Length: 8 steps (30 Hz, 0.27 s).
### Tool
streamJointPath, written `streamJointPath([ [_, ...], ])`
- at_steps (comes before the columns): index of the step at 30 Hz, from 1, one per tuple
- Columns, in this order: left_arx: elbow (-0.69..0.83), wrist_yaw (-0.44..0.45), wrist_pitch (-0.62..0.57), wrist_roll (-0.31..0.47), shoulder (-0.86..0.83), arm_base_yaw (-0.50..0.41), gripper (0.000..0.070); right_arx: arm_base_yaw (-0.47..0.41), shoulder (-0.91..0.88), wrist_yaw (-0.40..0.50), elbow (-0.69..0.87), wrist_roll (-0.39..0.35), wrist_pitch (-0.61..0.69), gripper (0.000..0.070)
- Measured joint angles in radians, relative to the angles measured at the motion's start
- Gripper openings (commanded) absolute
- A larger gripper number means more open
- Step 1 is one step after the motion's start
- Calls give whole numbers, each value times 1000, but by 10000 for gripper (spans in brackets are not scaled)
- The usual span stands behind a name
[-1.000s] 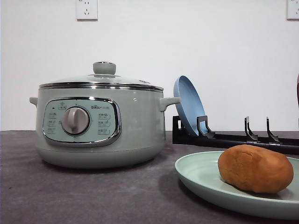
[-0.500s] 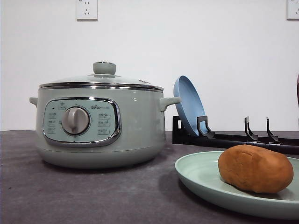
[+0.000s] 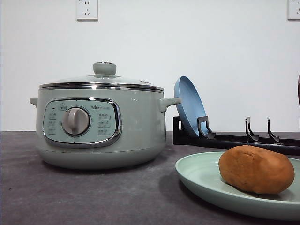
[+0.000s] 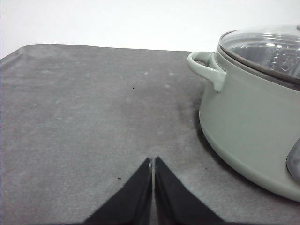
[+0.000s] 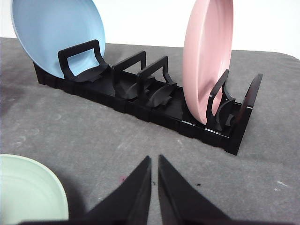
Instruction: Transfer potato from steamer to green plate
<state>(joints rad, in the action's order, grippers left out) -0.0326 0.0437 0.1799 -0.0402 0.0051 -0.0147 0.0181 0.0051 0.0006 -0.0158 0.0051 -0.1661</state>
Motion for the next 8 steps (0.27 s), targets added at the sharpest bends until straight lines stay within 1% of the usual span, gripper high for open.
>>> streamJointPath([
  [8,0,0,0,0,0,0,0,0,0,0,0,0,0,14],
])
